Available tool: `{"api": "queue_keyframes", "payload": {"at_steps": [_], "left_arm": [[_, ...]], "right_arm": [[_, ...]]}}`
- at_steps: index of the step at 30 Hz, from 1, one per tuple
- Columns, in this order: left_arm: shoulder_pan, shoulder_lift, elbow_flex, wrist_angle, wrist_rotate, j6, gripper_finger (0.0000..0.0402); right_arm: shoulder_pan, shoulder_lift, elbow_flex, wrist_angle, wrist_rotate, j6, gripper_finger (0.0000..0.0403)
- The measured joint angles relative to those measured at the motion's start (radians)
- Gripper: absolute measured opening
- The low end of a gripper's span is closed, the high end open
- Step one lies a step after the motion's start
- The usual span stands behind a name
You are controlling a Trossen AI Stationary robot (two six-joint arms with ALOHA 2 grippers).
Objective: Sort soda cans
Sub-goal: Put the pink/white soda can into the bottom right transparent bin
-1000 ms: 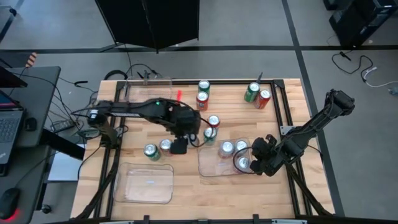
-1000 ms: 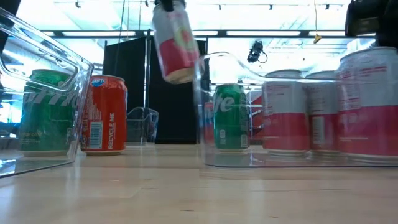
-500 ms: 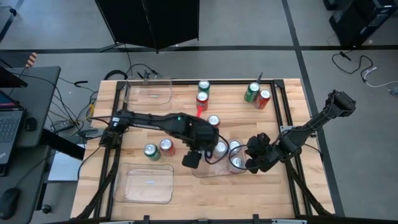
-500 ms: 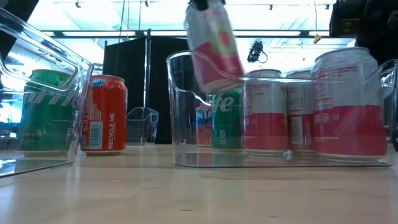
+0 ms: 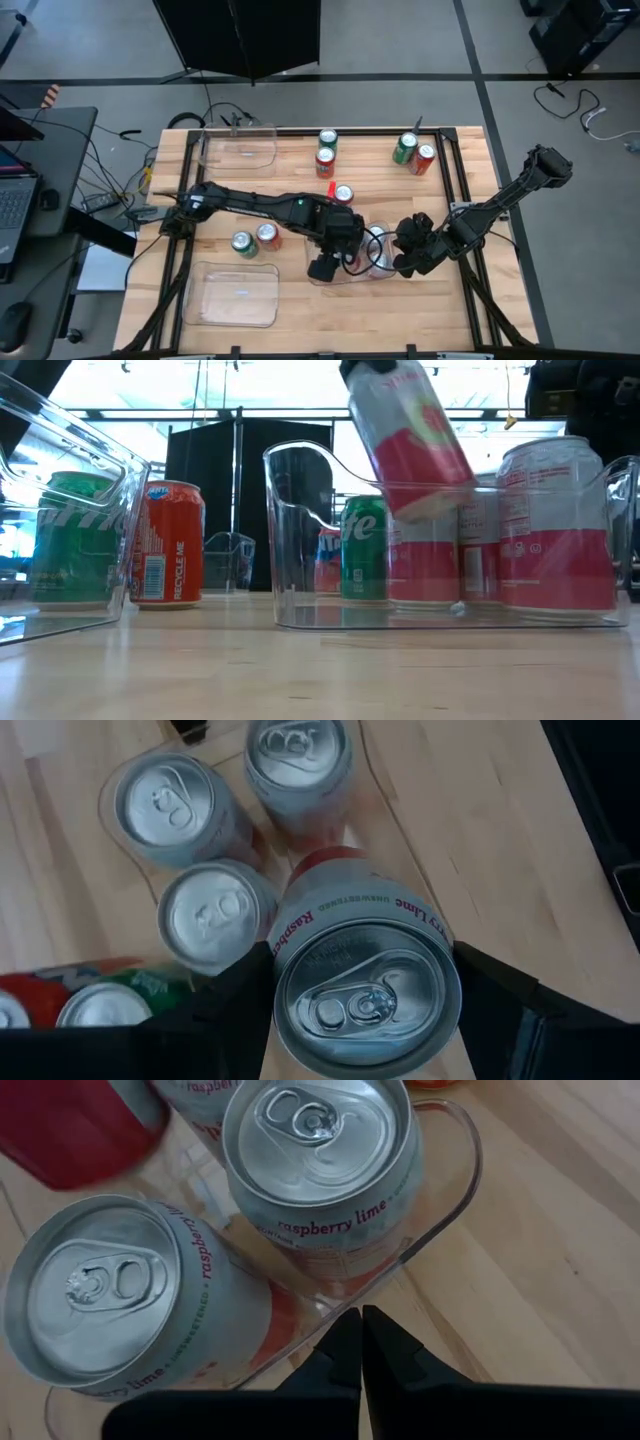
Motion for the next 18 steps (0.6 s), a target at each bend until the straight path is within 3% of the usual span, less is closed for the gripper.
{"api": "queue_keyframes", "payload": {"at_steps": [18], "left_arm": [[0.001, 0.096, -0.005, 0.077, -0.007, -0.018, 0.0247]], "right_arm": [[-0.006, 0.000, 0.000, 0.019, -0.002, -0.018, 0.0001]]}}
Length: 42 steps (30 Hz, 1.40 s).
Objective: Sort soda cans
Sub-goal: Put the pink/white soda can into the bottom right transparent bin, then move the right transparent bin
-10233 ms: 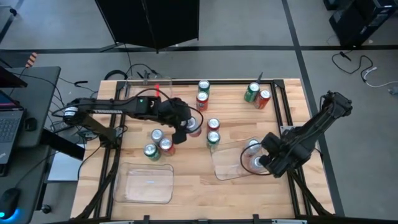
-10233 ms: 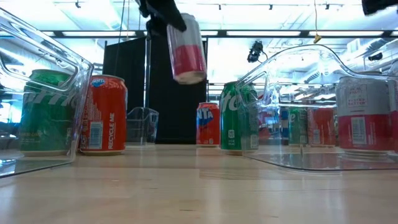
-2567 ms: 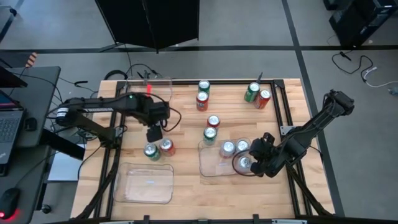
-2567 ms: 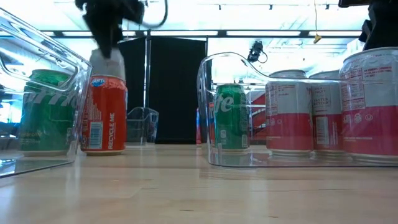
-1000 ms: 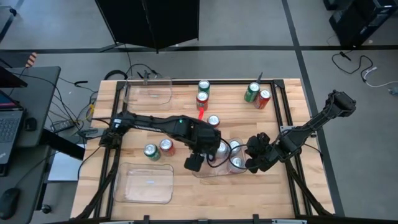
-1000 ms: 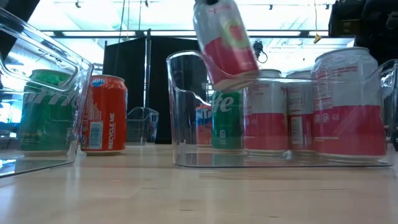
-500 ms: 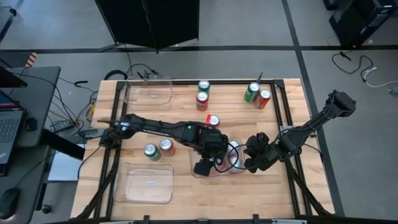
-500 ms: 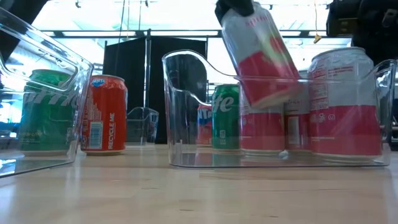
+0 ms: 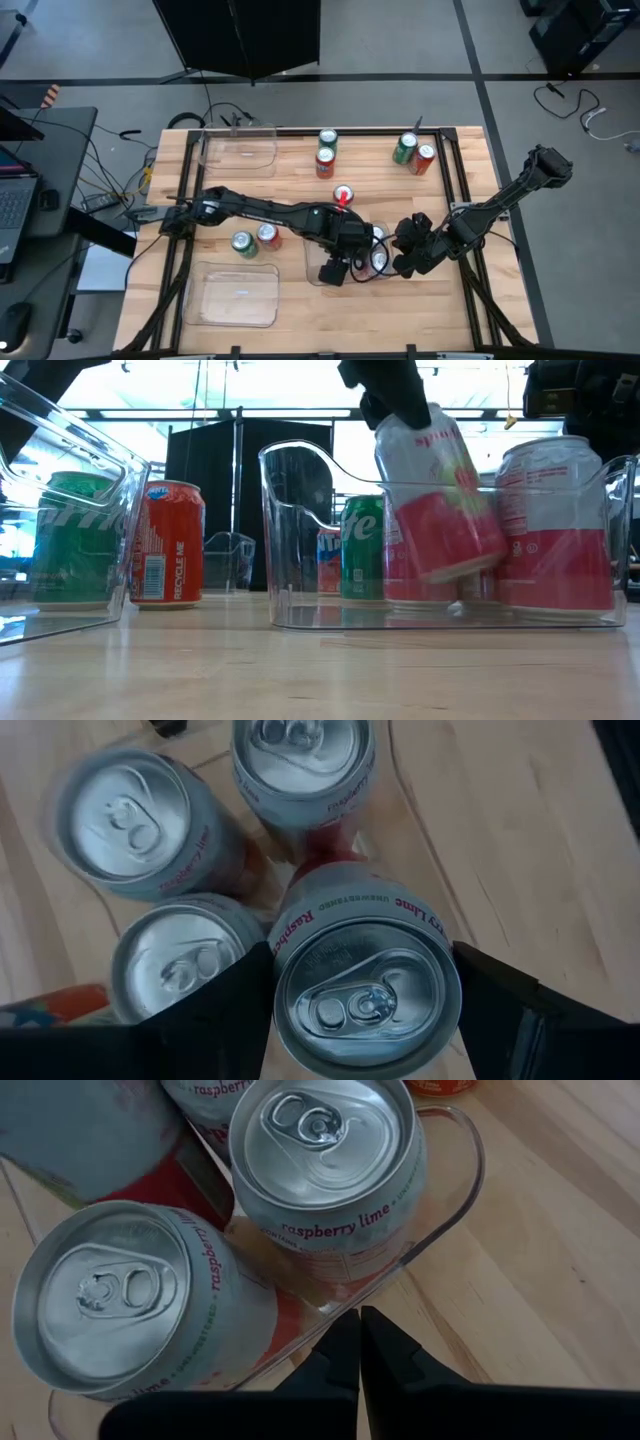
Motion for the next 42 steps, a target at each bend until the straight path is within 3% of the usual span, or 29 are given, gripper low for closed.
{"api": "queue_keyframes", "payload": {"at_steps": [14, 23, 28, 36, 42], "left_arm": [[0.000, 0.057, 0.001, 0.035, 0.001, -0.004, 0.0248], [0.000, 0.060, 0.003, 0.062, -0.002, 0.000, 0.0356], [0.001, 0.060, 0.023, 0.048, -0.004, 0.007, 0.0380], [0.001, 0.058, 0.131, -0.051, -0.007, 0.008, 0.0355], [-0.006, 0.009, 0.125, -0.174, -0.094, 0.004, 0.0270]], "right_arm": [[0.000, 0.000, 0.000, 0.005, 0.001, -0.003, 0.0002], [0.000, 0.000, 0.000, 0.005, 0.002, -0.006, 0.0002], [0.000, 0.000, 0.000, 0.006, 0.002, -0.007, 0.0003], [0.000, 0.000, 0.000, 0.006, 0.005, -0.008, 0.0013], [0.005, -0.003, 0.019, -0.028, 0.005, -0.008, 0.0019]]}}
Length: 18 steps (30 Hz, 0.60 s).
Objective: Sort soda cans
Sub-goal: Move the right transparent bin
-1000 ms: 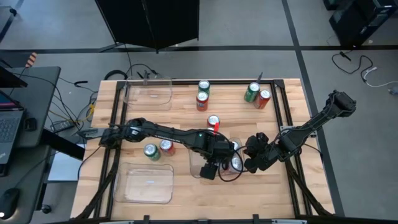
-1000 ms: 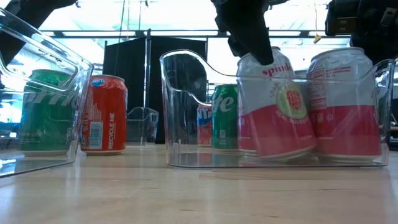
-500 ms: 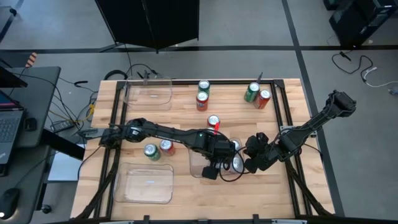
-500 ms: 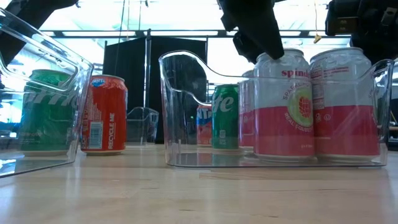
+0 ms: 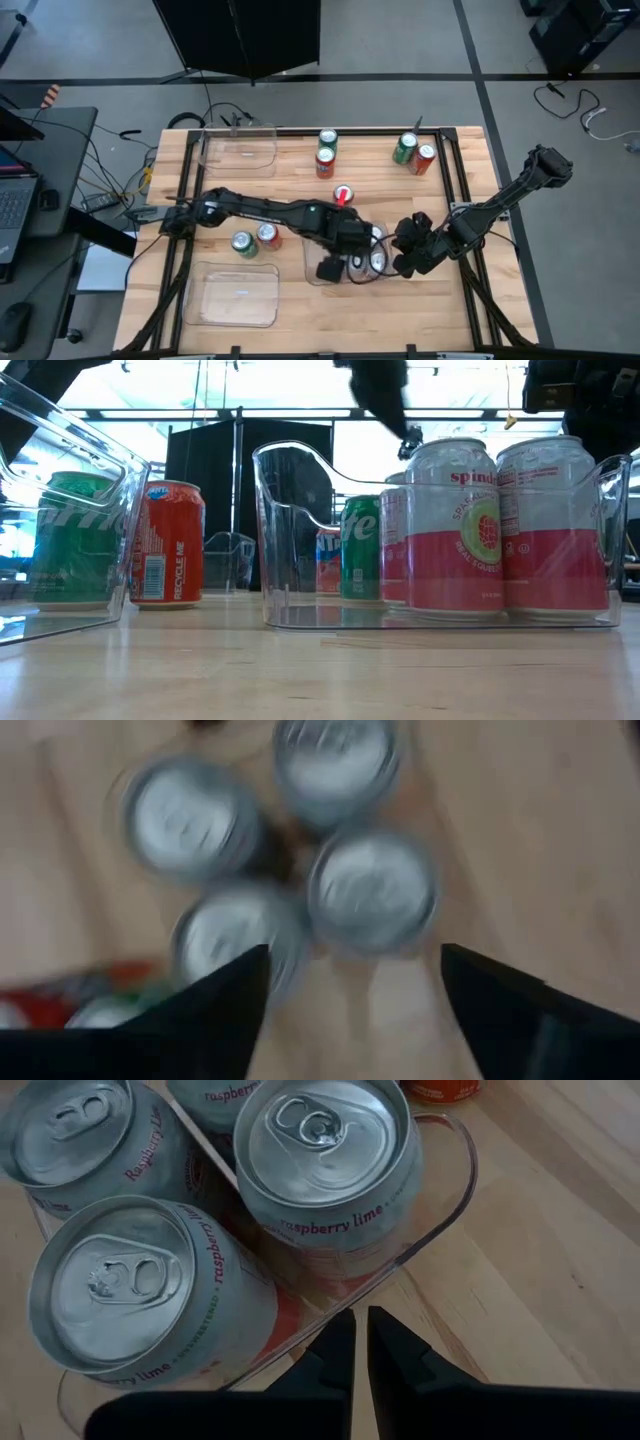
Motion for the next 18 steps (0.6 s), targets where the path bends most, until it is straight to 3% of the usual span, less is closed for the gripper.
{"api": "queue_keyframes", "payload": {"at_steps": [10, 18], "left_arm": [[-0.004, -0.064, 0.000, -0.107, -0.017, -0.014, 0.0016], [-0.002, -0.066, -0.015, 0.019, -0.008, 0.047, 0.0004]], "right_arm": [[0.050, -0.001, 0.037, -0.064, 0.026, -0.025, 0.0020], [0.083, -0.001, 0.038, -0.068, 0.062, -0.026, 0.0015]]}}
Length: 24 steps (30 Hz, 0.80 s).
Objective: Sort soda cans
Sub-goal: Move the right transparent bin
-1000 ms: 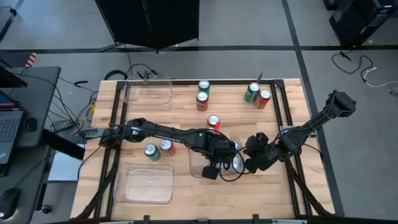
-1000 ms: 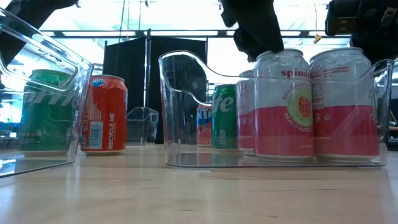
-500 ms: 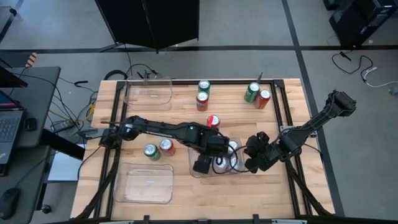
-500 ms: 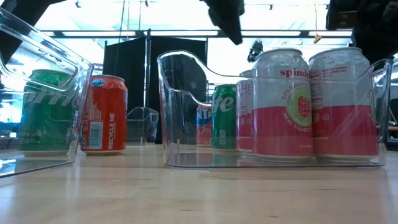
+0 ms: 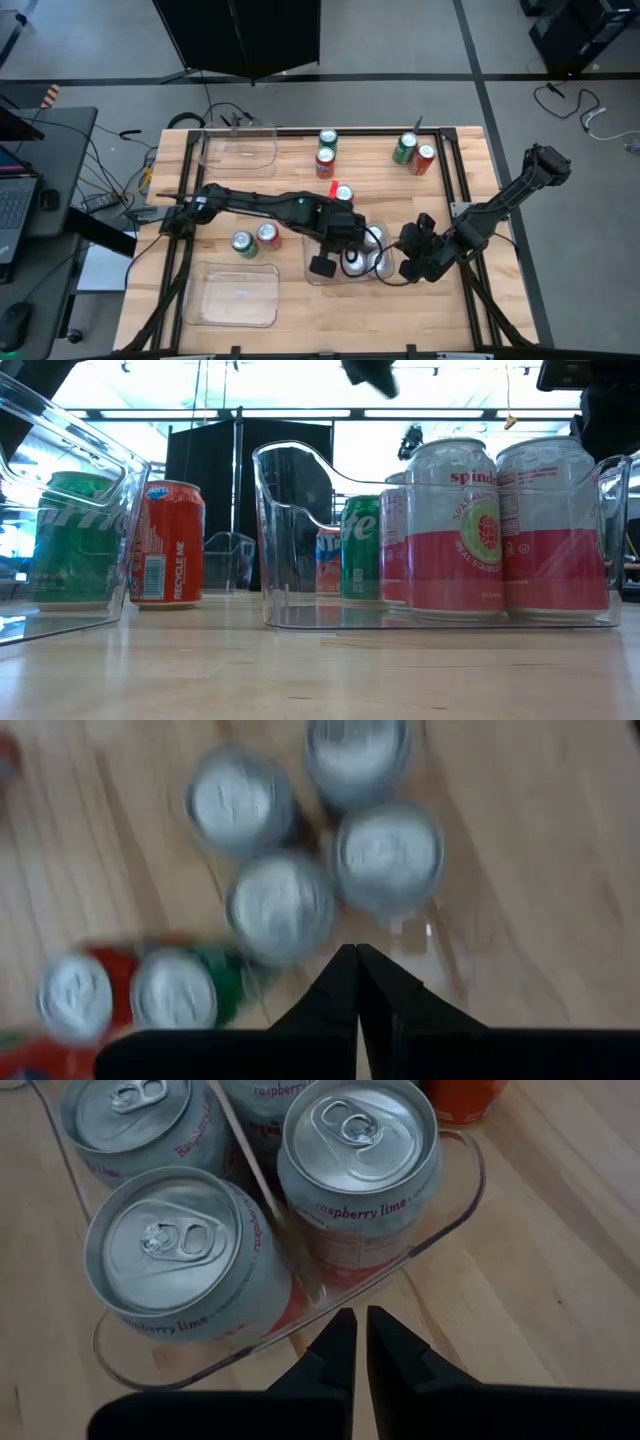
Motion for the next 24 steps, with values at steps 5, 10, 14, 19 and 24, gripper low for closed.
{"api": "queue_keyframes", "payload": {"at_steps": [5, 10, 14, 19, 24], "left_arm": [[0.012, -0.027, -0.124, 0.215, 0.097, 0.035, 0.0003], [0.030, -0.059, -0.304, 0.401, 0.213, 0.046, 0.0003], [0.035, -0.140, -0.484, 0.553, 0.249, 0.043, 0.0003], [0.045, -0.330, -0.769, 0.818, 0.249, -0.002, 0.0003], [0.042, -0.555, -1.074, 1.066, 0.228, -0.055, 0.0003]], "right_arm": [[0.010, 0.000, 0.000, -0.003, 0.020, 0.000, 0.0015], [0.015, 0.000, 0.000, -0.015, 0.022, 0.000, 0.0009], [0.015, 0.000, 0.000, -0.019, 0.027, -0.003, 0.0006], [0.015, 0.000, 0.000, -0.020, 0.044, -0.009, 0.0005], [0.011, 0.000, -0.001, -0.009, 0.048, -0.026, 0.0004]]}}
